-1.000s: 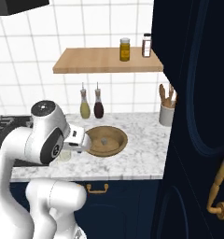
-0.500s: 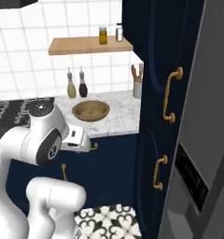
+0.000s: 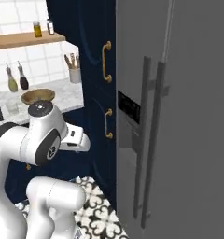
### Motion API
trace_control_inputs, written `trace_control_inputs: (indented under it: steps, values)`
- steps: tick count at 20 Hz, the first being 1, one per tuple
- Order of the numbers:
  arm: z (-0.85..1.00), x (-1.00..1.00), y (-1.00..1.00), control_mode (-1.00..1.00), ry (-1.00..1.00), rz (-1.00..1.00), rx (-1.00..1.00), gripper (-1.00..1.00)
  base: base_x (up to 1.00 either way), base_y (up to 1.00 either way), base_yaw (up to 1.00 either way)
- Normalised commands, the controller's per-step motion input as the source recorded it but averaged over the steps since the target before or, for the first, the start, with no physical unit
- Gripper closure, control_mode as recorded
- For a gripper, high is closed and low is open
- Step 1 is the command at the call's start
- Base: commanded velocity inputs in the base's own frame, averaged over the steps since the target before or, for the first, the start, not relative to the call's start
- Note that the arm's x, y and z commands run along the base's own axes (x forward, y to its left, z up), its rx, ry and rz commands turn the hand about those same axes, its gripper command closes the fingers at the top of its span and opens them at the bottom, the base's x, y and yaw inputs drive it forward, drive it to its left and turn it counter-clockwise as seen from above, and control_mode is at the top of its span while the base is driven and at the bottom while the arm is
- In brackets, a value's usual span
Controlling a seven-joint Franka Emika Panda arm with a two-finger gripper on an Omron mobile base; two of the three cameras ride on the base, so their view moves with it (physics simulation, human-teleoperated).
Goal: Grab a lemon wedge from the fridge and one ice cube from the ice bowl, and put them in the glass of lemonade.
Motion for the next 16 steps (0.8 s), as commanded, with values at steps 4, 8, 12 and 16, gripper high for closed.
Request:
trace_control_inputs:
  steps: [4, 8, 12, 16]
  values:
    - [0.00, 0.00, 0.00, 1.00, 0.00, 0.00, 0.00, -1.00, -0.68, -0.08, -0.61]
    - [0.00, 0.00, 0.00, 1.00, 0.00, 0.00, 0.00, -1.00, -0.27, 0.32, -0.54]
    - [0.00, 0.00, 0.00, 1.00, 0.00, 0.00, 0.00, -1.00, -0.10, 0.48, -0.51]
    - [0.00, 0.00, 0.00, 1.00, 0.00, 0.00, 0.00, -1.00, -0.06, 0.54, -0.51]
